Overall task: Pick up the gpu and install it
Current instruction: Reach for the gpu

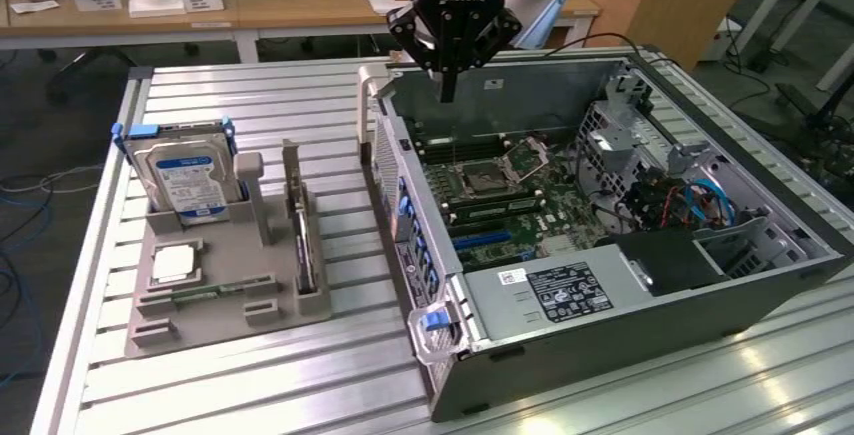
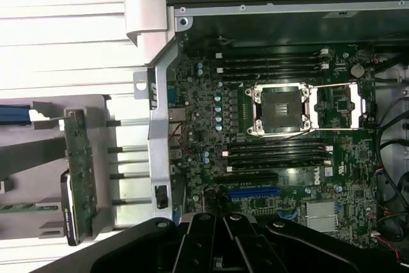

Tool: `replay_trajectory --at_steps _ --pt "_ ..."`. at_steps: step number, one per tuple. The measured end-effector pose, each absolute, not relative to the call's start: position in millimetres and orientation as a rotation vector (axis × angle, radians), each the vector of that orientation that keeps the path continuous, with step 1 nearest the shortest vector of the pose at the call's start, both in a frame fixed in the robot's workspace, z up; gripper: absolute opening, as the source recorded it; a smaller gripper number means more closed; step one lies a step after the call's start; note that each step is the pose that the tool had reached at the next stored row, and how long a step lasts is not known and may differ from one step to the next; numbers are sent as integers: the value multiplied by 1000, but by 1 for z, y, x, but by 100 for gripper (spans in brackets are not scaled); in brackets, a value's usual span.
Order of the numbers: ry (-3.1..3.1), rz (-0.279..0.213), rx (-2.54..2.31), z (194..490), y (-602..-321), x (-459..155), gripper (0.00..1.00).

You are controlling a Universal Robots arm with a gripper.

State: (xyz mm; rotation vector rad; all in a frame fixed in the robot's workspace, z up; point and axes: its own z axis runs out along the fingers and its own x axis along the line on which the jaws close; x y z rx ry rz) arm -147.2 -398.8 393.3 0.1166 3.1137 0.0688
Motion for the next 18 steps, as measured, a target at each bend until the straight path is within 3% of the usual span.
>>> replay_trajectory --at_steps 18 --pt "3114 69 117 393 -399 -163 11"
